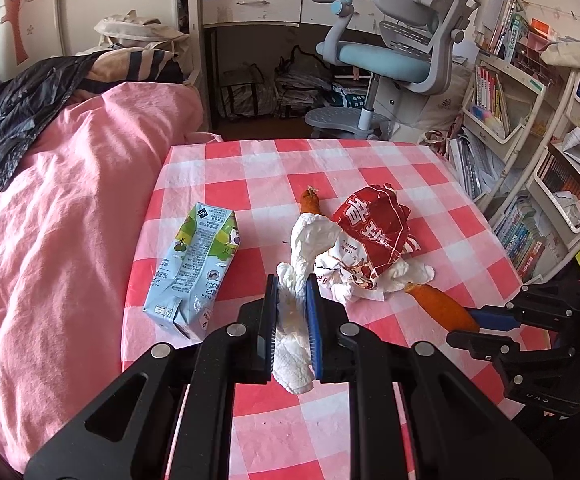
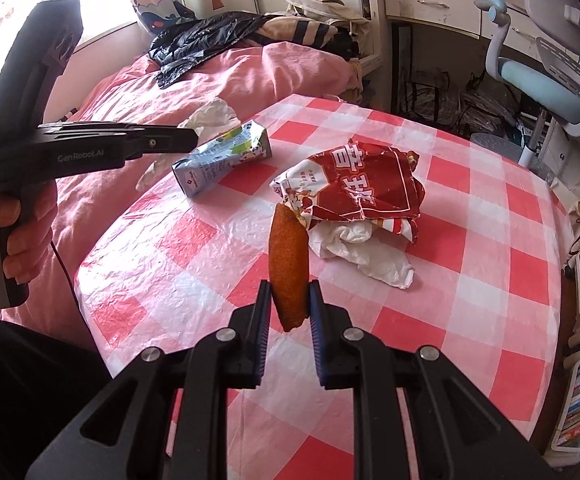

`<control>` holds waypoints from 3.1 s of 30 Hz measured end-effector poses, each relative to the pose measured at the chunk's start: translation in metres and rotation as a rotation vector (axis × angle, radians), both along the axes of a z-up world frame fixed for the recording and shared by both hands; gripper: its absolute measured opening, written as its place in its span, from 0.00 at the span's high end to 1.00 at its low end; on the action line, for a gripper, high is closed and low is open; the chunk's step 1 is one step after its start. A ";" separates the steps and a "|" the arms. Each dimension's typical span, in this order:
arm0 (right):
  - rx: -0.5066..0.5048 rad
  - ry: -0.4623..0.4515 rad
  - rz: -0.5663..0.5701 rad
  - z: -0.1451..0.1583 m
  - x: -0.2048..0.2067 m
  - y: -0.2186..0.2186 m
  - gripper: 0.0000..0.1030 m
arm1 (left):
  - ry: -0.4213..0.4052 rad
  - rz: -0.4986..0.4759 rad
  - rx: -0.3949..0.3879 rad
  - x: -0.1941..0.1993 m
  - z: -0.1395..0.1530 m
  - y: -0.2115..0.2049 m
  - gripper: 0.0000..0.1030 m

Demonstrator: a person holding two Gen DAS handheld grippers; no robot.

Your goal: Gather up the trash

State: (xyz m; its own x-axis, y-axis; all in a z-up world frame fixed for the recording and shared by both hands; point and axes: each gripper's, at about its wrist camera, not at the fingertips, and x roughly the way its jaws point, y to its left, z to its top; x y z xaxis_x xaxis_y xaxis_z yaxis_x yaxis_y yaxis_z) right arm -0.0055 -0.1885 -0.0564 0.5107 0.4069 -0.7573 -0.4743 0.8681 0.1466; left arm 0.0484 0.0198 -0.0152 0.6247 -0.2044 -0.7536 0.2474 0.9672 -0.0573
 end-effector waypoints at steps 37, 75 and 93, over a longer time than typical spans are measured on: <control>-0.052 0.180 -0.709 -0.096 -0.219 -0.354 0.61 | 0.195 -0.990 0.162 -0.163 -0.096 -0.492 0.72; 0.071 -0.156 -0.517 0.031 -0.040 -0.077 0.09 | -0.146 0.162 0.030 -0.044 0.028 -0.023 0.14; -0.203 -0.256 -0.362 0.024 -0.038 -0.038 0.09 | -0.124 0.182 0.054 -0.042 0.022 -0.014 0.12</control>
